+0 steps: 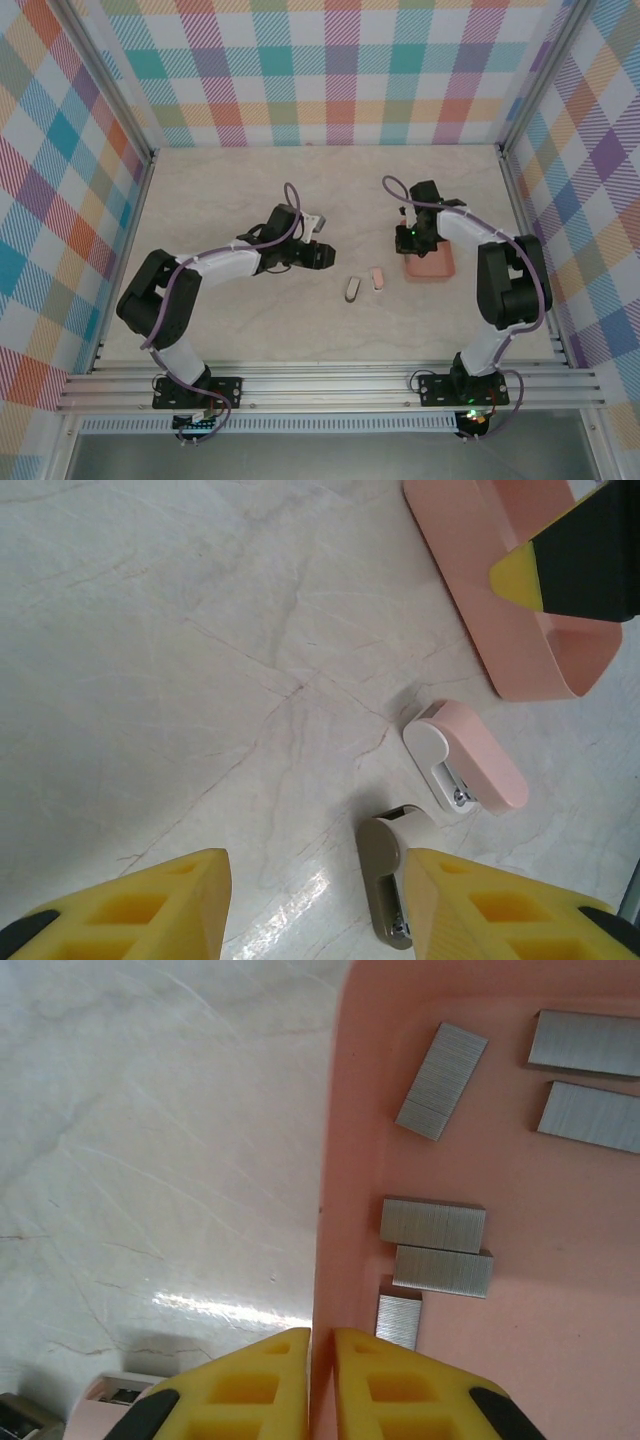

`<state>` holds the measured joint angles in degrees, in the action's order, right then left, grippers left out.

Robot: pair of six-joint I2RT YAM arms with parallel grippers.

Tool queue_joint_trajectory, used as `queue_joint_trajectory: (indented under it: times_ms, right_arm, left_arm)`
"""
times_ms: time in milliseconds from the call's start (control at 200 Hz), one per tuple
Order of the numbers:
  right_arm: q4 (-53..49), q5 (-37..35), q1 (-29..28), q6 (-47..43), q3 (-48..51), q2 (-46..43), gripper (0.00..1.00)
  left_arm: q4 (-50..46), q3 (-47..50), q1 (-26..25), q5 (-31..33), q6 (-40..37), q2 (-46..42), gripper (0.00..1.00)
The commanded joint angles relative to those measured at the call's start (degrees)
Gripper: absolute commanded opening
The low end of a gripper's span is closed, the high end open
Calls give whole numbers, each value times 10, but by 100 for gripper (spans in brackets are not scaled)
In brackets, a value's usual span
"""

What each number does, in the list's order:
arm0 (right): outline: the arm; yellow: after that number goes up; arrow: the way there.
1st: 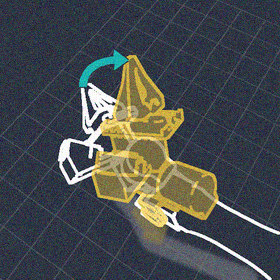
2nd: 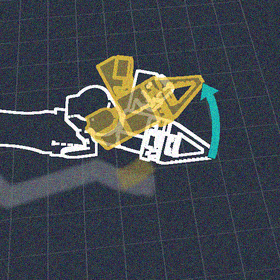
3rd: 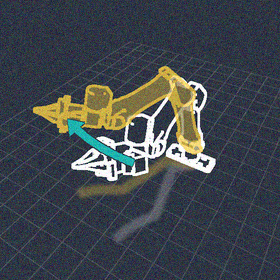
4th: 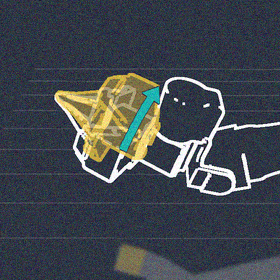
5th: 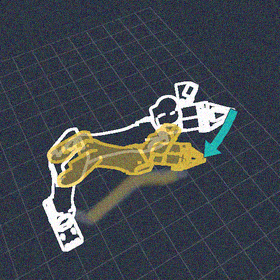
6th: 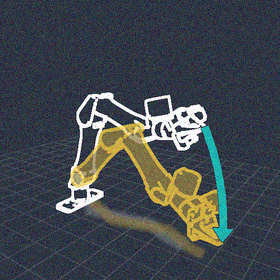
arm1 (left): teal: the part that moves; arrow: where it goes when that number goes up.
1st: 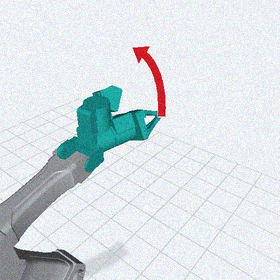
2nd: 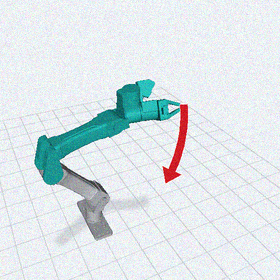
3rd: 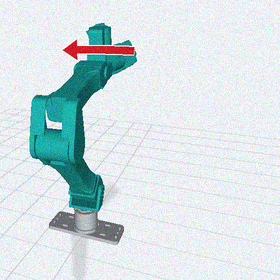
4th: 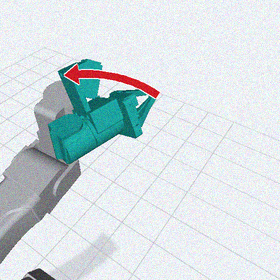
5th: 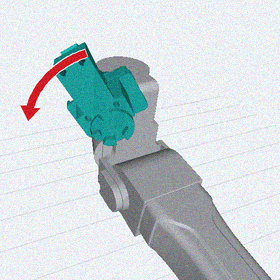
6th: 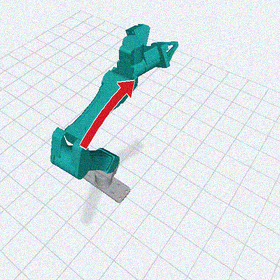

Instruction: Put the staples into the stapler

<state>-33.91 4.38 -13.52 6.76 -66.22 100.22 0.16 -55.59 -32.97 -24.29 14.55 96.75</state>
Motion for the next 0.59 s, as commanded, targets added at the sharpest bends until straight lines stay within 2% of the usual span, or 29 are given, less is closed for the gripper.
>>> queue_joint_trajectory:
  times_ms: [0, 390, 590]
  right_arm:
    - [15, 32, -3, -43, -21, 12, 13]
    - [39, 63, -36, -80, -35, 21, 13]
    - [36, 49, -48, -101, -72, 53, 13]
  left_arm:
    - [1, 14, 11, 5, -3, -26, 49]
    - [-12, 37, 48, 51, 7, -83, 49]
    - [-30, 48, 66, 80, 6, -117, 50]
